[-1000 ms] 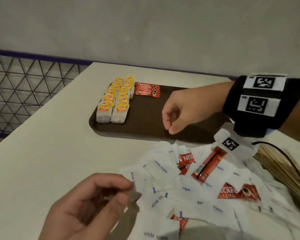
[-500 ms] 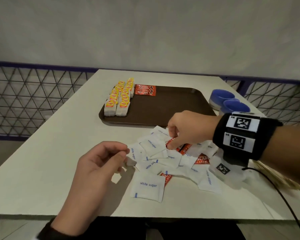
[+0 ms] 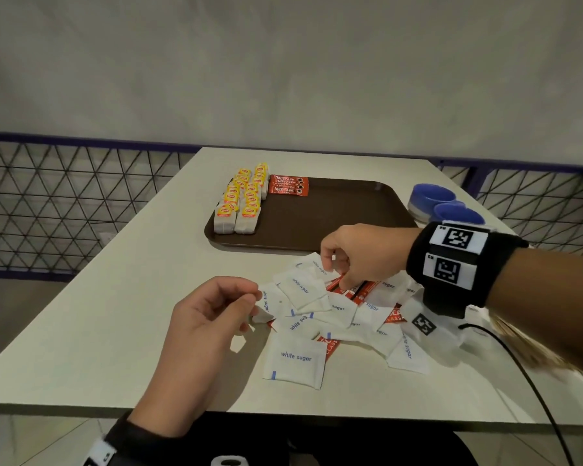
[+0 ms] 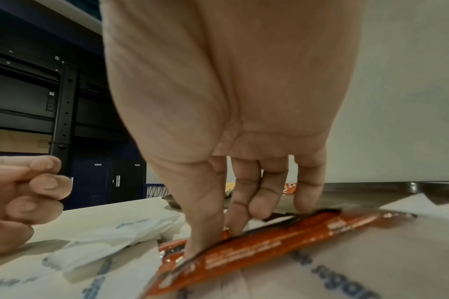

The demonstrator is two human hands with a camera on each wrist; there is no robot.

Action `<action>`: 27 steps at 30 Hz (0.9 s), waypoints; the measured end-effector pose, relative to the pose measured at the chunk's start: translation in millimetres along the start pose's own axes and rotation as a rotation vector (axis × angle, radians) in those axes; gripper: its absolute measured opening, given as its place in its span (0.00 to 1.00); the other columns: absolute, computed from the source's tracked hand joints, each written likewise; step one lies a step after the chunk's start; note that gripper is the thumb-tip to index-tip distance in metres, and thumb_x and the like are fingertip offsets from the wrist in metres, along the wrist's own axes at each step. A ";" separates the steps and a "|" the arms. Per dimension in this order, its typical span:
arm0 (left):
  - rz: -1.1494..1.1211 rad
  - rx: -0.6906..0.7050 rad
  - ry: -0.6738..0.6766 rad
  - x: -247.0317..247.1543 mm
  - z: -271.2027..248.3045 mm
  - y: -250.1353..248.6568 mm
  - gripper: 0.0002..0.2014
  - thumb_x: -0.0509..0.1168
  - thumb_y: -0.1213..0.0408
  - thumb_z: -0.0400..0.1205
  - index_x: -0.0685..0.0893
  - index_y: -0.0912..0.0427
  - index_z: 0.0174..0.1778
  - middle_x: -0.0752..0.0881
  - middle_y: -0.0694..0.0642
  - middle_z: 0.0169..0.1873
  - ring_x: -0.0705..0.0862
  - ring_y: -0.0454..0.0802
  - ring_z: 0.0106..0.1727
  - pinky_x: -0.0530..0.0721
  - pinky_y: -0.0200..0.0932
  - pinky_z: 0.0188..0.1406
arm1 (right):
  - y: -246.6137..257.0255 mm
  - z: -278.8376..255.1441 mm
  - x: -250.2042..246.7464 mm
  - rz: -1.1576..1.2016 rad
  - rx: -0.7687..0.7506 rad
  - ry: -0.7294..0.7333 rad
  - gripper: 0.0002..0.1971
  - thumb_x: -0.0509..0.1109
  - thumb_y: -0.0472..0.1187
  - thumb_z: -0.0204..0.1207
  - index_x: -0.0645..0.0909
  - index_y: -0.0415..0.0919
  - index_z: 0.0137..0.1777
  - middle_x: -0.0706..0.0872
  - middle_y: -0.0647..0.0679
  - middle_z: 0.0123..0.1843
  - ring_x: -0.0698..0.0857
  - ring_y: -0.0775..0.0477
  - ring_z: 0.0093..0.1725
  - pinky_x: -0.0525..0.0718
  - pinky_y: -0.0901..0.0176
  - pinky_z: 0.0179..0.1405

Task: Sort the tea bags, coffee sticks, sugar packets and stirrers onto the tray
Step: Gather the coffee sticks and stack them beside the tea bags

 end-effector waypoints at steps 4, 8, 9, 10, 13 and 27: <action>0.003 -0.001 0.005 -0.3 0.6 0.2 0.12 0.68 0.77 0.82 0.92 0.56 0.43 0.92 0.58 0.41 0.83 0.56 0.39 0.79 0.53 0.44 | 3.1 -6.1 -7.6 0.004 0.002 0.000 0.06 0.79 0.45 0.78 0.86 0.52 0.51 0.85 0.55 0.45 0.86 0.51 0.45 0.83 0.65 0.44; 0.006 -0.007 0.006 0.6 -0.2 -1.1 0.13 0.68 0.77 0.82 0.92 0.56 0.42 0.91 0.58 0.40 0.82 0.52 0.37 0.79 0.52 0.43 | 8.6 -26.3 -26.3 0.052 0.007 -0.059 0.04 0.77 0.43 0.80 0.88 0.50 0.53 0.86 0.54 0.44 0.84 0.53 0.41 0.82 0.67 0.39; 0.011 -0.005 0.011 0.9 -0.1 -1.4 0.13 0.68 0.77 0.82 0.92 0.56 0.42 0.91 0.58 0.40 0.83 0.52 0.37 0.79 0.52 0.43 | 9.8 -34.0 -31.3 0.060 0.014 -0.074 0.04 0.77 0.42 0.80 0.87 0.51 0.52 0.87 0.55 0.45 0.85 0.54 0.42 0.81 0.68 0.38; 0.006 -0.002 0.014 1.3 -0.1 -1.6 0.13 0.68 0.77 0.82 0.92 0.56 0.41 0.91 0.58 0.40 0.84 0.51 0.38 0.79 0.51 0.43 | 10.1 -42.1 -36.0 0.058 0.024 -0.096 0.04 0.77 0.41 0.80 0.87 0.52 0.50 0.87 0.56 0.45 0.86 0.55 0.42 0.81 0.70 0.36; -0.017 -0.006 0.035 4.8 -1.2 -3.8 0.12 0.68 0.76 0.83 0.92 0.57 0.41 0.92 0.59 0.42 0.86 0.51 0.39 0.80 0.51 0.42 | 11.1 -68.6 -51.8 -0.018 0.051 -0.252 0.09 0.74 0.39 0.81 0.83 0.55 0.44 0.85 0.57 0.42 0.84 0.57 0.38 0.78 0.71 0.33; -0.048 0.025 0.198 21.7 -11.8 -13.3 0.08 0.70 0.83 0.77 0.90 0.70 0.48 0.88 0.64 0.31 0.80 0.52 0.27 0.79 0.38 0.25 | 96.3 -119.1 -6.9 -0.111 -0.493 -0.554 0.04 0.70 0.34 0.80 0.80 0.44 0.46 0.77 0.51 0.46 0.74 0.50 0.43 0.77 0.50 0.40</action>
Point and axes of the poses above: each hand's wrist, its own z-axis towards the middle knuckle, its own x-axis out of the palm, y = z × x, the point moved 8 cm from there along z, towards the middle knuckle
